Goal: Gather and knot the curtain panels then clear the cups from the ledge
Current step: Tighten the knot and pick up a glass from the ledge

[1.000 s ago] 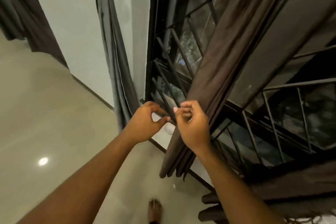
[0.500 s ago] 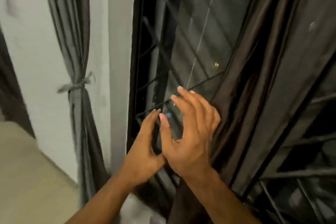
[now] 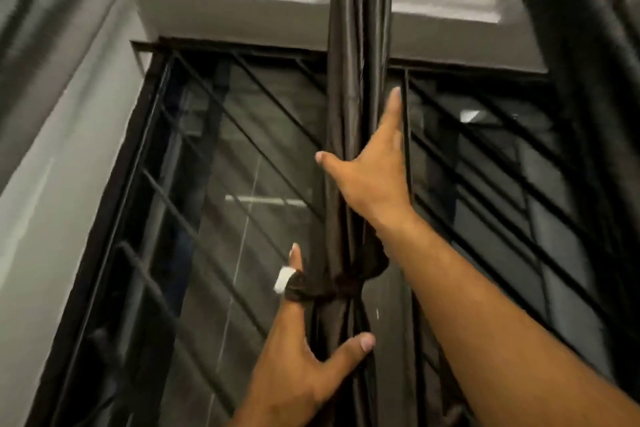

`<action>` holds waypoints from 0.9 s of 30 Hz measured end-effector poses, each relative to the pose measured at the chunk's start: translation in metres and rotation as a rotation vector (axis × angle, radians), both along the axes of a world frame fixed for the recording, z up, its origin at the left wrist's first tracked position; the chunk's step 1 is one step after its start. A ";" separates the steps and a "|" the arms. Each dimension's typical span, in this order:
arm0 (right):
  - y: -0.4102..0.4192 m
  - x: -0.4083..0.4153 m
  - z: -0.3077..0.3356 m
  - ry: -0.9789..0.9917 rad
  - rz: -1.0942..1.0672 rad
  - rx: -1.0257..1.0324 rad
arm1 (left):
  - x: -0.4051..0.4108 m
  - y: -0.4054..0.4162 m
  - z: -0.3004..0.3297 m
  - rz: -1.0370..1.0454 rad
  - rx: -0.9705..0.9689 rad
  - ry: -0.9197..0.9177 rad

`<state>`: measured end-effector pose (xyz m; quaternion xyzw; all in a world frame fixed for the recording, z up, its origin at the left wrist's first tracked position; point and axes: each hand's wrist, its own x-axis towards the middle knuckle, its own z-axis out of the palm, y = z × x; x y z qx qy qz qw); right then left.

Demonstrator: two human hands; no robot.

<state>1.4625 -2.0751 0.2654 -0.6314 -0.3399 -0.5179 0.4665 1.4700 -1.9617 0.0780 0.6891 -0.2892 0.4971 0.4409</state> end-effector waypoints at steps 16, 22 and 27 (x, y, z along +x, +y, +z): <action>-0.137 0.006 0.056 -0.016 -0.445 -0.219 | 0.003 -0.148 0.136 -0.055 0.272 -0.003; -0.246 -0.005 0.090 -0.016 -0.567 -0.176 | -0.017 -0.249 0.173 -0.062 0.340 0.030; -0.323 -0.007 0.089 0.026 -0.600 -0.100 | -0.027 -0.319 0.178 -0.097 0.377 0.073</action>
